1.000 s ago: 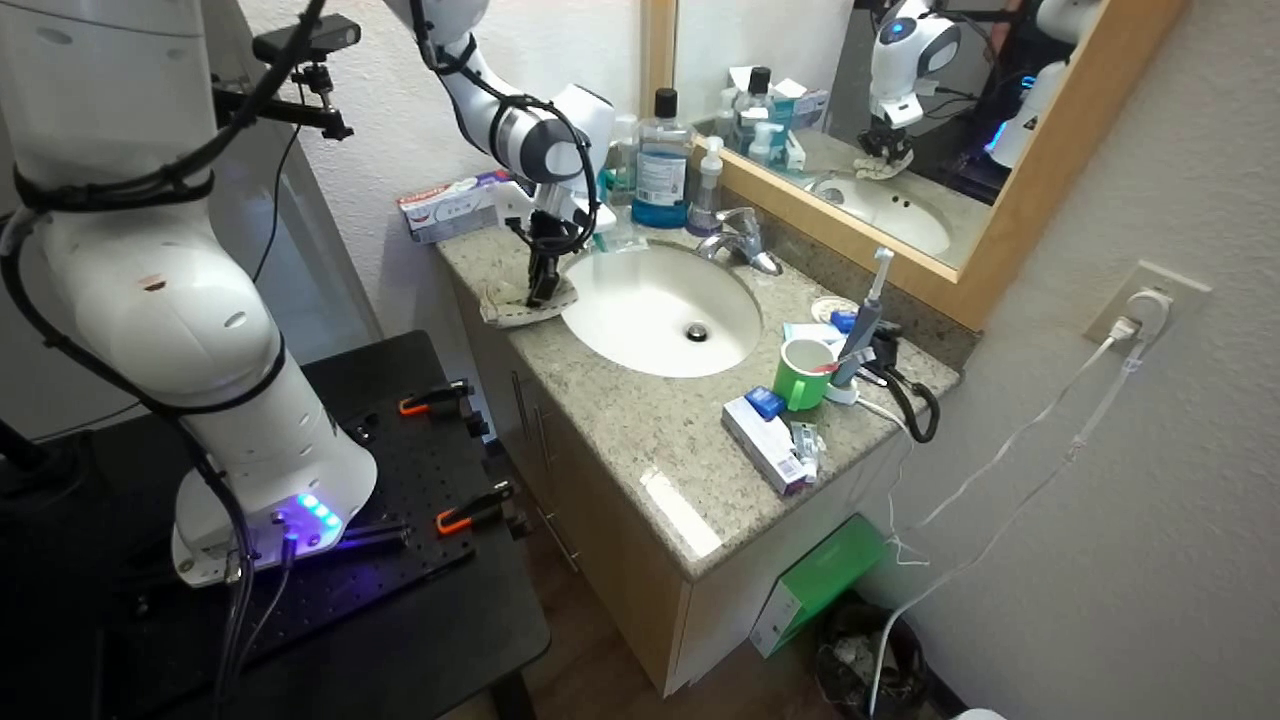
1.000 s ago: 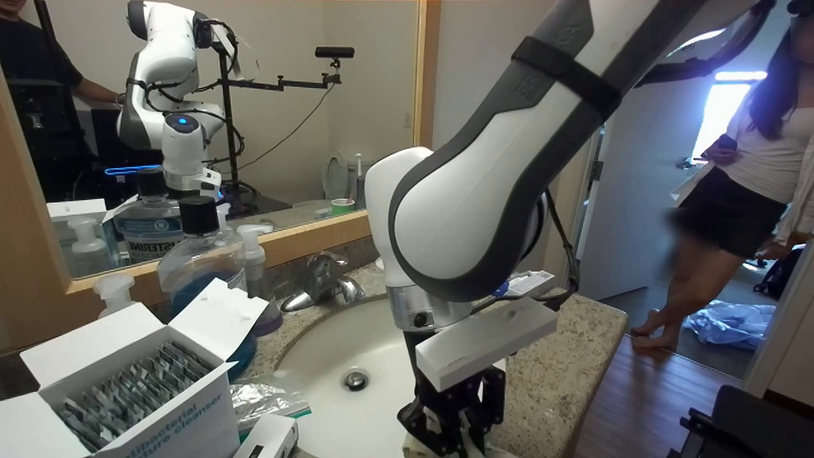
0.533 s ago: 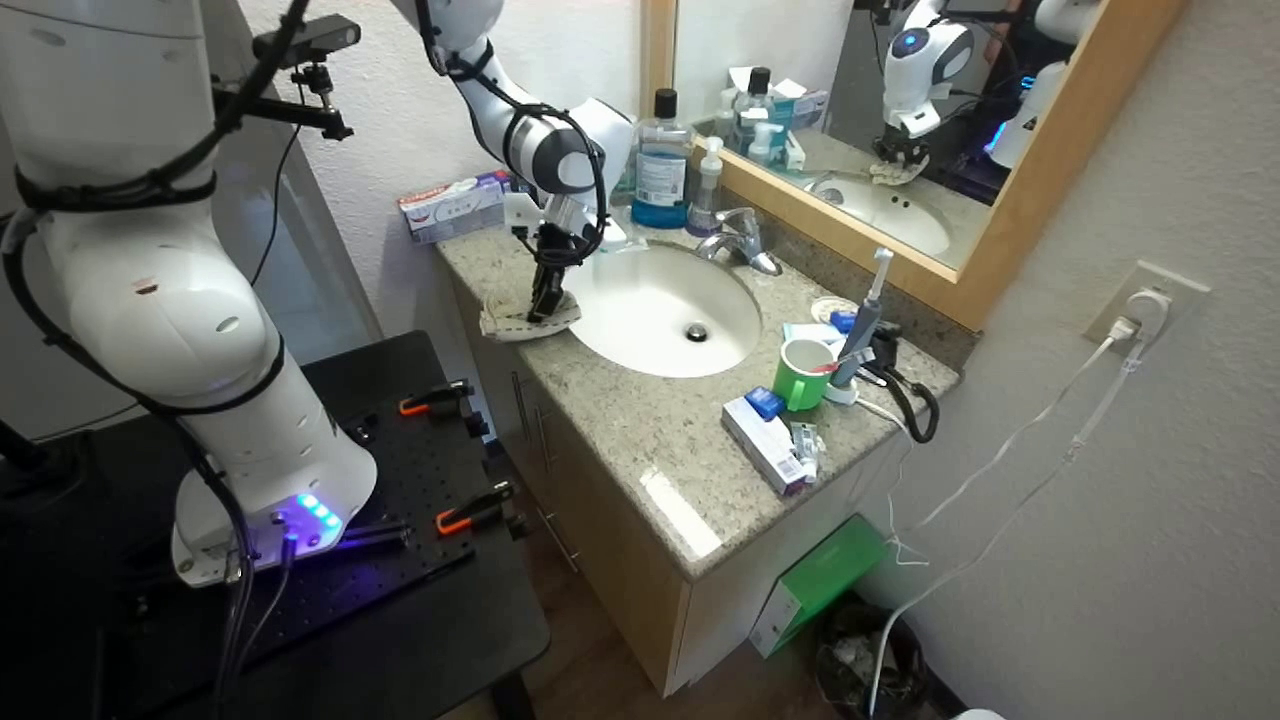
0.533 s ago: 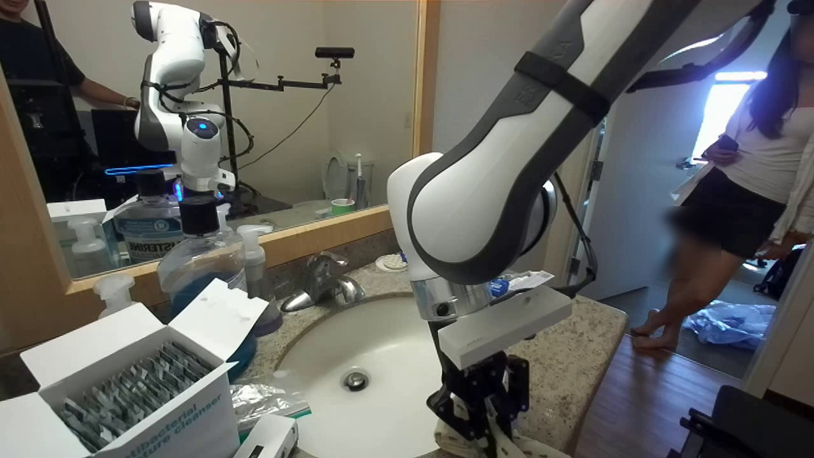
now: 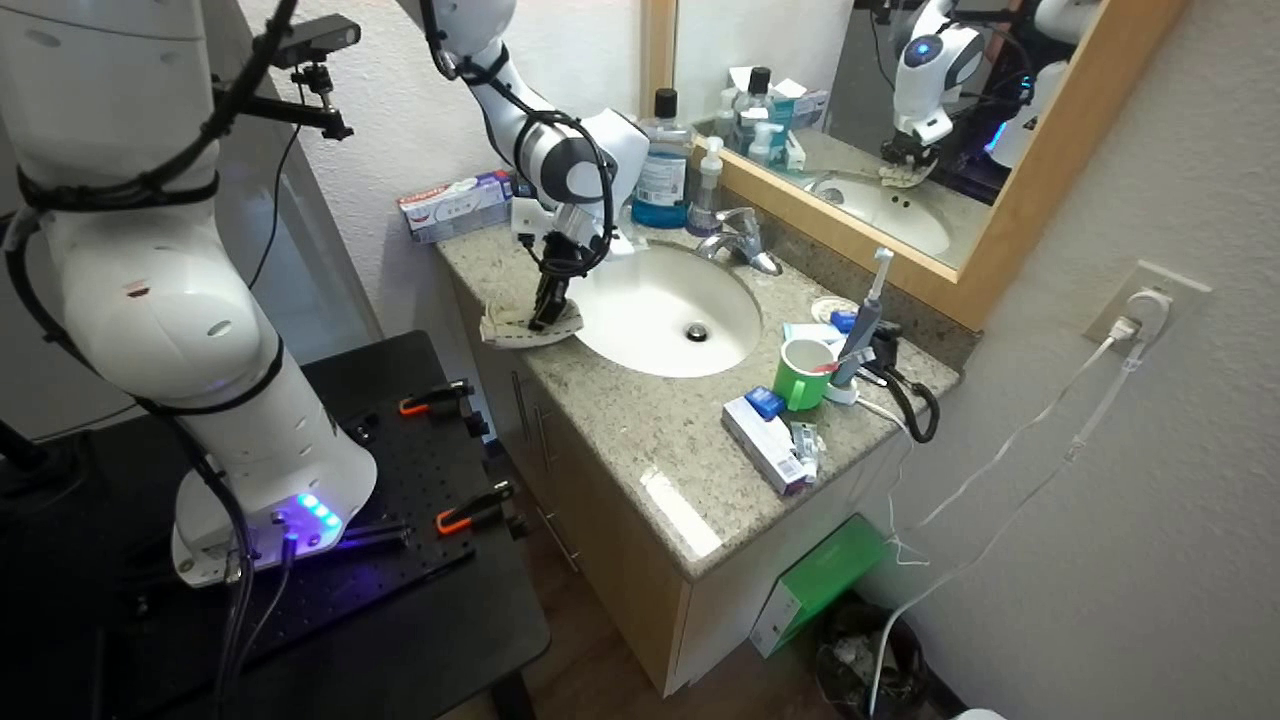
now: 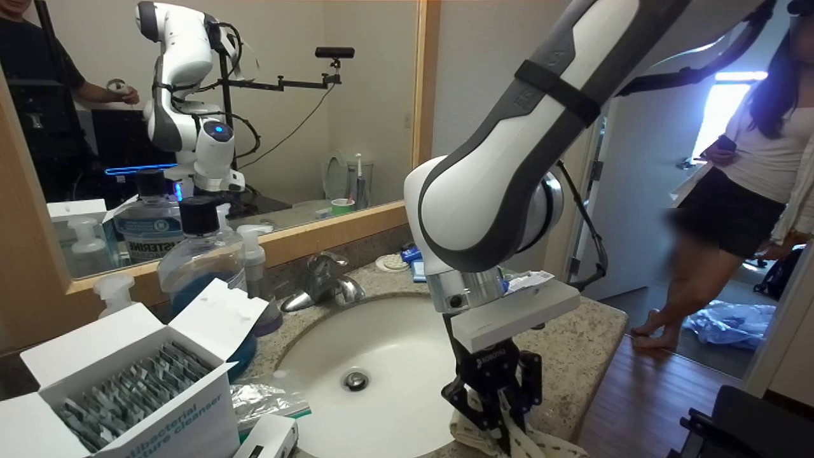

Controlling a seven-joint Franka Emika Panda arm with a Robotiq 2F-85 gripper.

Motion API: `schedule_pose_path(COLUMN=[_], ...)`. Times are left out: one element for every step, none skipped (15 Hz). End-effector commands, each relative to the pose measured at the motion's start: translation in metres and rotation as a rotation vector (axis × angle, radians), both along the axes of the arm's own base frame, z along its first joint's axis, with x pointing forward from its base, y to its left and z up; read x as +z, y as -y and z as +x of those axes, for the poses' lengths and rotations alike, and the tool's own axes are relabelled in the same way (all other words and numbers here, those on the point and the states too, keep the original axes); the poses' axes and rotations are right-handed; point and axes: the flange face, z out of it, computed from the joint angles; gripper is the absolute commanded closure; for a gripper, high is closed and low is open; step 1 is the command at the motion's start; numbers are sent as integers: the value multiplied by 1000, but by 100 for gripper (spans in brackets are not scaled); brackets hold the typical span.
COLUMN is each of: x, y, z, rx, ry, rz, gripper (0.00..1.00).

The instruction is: Use the cloth to wipe the counter

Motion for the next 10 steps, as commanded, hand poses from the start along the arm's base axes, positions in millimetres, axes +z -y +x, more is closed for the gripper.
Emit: schedule_pose_path(x=[0,0,0,0,-1,-1,-2,-2,-1,-1], y=[0,1,1,1,-3,-1,3,5,6,7], z=[0,0,0,0,2,2,5,5,5,6], rx=[-1,-1,-1,-2,8,7,2,13,22,32], ry=[-1,-1,-1,-1,6,12,25,27,31,34], rz=[0,0,0,0,-23,-40,-63,-76,-96,-111], gripper=[81,81,81,95,95,95,95,95,95,95])
